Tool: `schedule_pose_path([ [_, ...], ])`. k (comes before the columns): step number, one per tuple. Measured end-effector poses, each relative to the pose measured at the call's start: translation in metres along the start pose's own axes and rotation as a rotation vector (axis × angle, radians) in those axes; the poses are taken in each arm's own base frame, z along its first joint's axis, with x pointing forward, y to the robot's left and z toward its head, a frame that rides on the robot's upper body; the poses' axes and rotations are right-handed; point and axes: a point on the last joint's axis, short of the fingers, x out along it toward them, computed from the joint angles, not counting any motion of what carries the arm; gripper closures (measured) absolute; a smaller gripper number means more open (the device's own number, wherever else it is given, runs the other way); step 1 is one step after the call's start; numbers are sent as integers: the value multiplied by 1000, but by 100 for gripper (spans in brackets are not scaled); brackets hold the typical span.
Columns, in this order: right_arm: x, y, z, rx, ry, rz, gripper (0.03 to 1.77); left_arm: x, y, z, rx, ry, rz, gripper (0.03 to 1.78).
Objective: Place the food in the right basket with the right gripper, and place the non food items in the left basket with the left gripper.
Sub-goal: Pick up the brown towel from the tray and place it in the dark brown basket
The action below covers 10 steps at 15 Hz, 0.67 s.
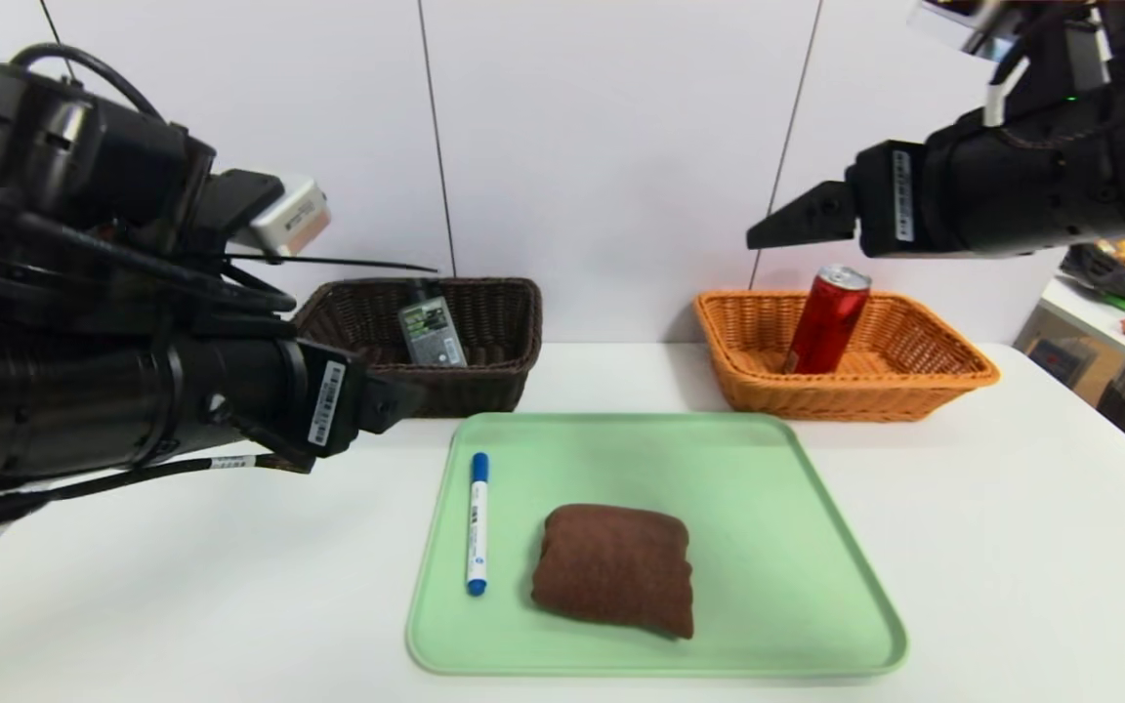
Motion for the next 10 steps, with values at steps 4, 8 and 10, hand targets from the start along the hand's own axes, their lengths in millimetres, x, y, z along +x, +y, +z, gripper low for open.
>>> schedule_pose_path([
  [4,-37,-13,-21,63,1,-17,11,-17,-9,9,135,95,-255,12],
  [8,-63,-23,-40,95,-5,-28,11,-20,-17,19,230,11,-586,12],
  [10,-73,-29,-48,113,-10,-44,11,-13,-22,19,287,-29,-676,12],
])
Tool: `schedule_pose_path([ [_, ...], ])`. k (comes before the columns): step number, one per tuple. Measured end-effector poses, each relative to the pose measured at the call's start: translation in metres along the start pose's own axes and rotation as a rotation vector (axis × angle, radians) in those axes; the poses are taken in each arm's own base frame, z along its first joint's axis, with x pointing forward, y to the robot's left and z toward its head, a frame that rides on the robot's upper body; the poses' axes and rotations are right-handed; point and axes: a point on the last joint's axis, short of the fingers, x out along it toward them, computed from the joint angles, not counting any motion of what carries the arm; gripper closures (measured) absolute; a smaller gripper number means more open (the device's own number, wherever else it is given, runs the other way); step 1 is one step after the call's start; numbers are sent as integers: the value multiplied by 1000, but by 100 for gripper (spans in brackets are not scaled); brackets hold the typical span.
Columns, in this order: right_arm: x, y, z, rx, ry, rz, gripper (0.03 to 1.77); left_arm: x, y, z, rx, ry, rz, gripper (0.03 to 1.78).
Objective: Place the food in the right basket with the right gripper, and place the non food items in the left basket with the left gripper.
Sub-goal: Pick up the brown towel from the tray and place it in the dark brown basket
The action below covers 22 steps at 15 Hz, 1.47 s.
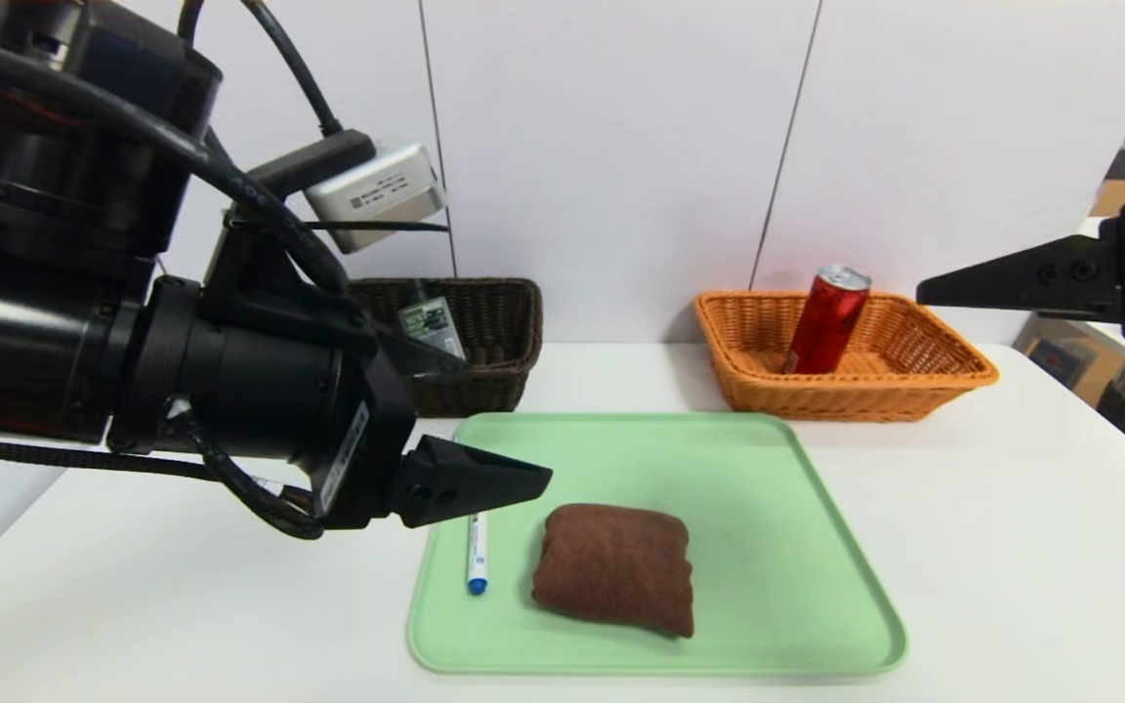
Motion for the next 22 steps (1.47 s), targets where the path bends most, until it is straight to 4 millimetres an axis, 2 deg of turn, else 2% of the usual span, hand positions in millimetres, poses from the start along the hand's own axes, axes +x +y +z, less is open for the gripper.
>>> schedule_pose_path([
  [3,-13,-10,-13,11,1,-27,11,21,5,-5,82,-35,-23,12],
  [8,-28,-21,-21,37,-31,-58,11,52,8,-44,157,-11,-99,12],
  [10,-32,-21,-20,40,-46,-52,11,61,8,-53,180,-3,-126,12],
  [16,-44,-19,-10,60,-147,-15,11,92,8,-51,199,19,-172,12],
  [22,-56,-19,-4,114,-204,7,11,139,11,-56,190,83,-220,12],
])
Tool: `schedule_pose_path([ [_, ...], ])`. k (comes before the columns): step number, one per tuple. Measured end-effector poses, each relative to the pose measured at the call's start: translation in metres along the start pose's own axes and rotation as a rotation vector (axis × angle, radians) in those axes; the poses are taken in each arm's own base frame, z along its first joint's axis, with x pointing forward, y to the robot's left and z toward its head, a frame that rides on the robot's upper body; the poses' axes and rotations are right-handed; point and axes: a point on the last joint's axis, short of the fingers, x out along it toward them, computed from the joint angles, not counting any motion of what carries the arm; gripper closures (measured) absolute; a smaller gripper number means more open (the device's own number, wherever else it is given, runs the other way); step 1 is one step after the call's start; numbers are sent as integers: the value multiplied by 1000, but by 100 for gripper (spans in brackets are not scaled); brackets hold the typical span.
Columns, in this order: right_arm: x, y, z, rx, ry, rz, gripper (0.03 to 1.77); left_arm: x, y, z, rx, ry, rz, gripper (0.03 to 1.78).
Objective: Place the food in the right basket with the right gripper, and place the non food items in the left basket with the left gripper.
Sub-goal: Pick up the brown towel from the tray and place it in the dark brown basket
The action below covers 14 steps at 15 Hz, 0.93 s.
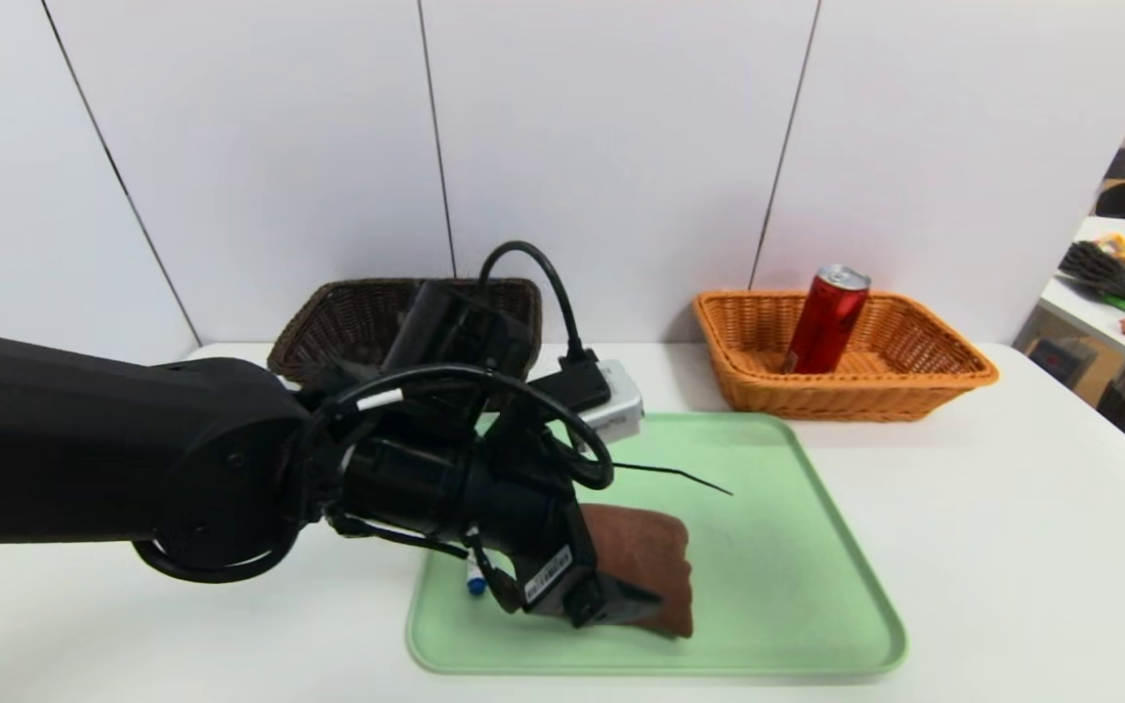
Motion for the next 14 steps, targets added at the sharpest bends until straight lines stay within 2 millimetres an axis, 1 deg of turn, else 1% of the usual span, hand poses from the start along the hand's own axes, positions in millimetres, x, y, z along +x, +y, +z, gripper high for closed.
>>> schedule_pose_path([
  [3,-2,0,1,31,-9,4,10,11,1,-6,-13,23,-37,12],
  [6,-3,1,3,66,-16,9,10,15,1,-9,-11,34,-54,12],
  [14,-7,0,3,69,-28,15,10,26,6,-14,-19,53,-54,12],
])
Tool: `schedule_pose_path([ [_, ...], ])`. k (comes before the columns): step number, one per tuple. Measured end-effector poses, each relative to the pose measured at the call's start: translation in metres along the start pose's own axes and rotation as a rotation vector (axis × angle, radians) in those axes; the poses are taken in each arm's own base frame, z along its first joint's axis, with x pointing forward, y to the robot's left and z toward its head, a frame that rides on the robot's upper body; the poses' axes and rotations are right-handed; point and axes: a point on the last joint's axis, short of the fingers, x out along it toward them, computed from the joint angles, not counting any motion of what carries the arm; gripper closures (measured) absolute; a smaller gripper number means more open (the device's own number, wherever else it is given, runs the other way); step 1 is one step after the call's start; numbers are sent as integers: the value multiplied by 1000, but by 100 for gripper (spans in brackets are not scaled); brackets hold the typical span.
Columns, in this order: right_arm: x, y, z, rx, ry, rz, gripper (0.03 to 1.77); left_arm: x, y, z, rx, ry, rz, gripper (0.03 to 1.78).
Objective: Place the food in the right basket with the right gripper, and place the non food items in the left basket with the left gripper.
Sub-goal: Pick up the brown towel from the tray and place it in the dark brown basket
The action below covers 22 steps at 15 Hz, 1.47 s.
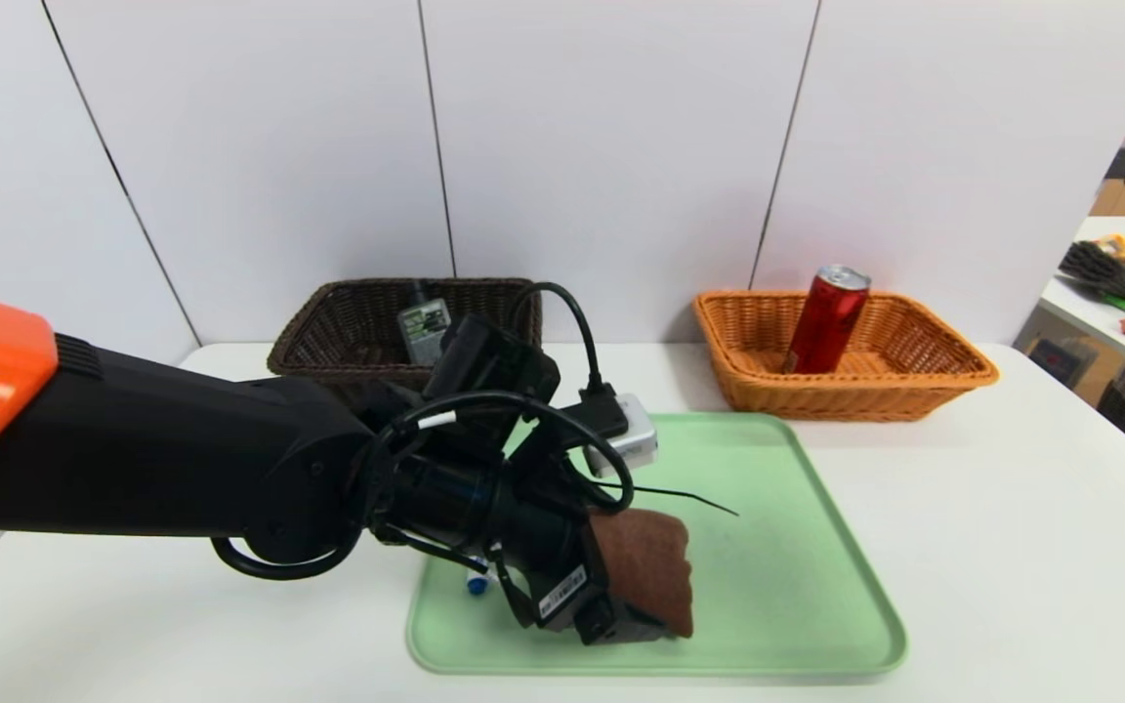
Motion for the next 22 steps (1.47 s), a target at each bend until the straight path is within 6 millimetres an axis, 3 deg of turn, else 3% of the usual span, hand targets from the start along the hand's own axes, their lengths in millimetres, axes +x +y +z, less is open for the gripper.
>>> schedule_pose_path([
  [6,-3,0,0,1,1,19,10,12,15,-5,-17,20,13,12],
  [22,0,2,3,4,-14,30,10,30,19,-18,-45,65,-4,12],
])
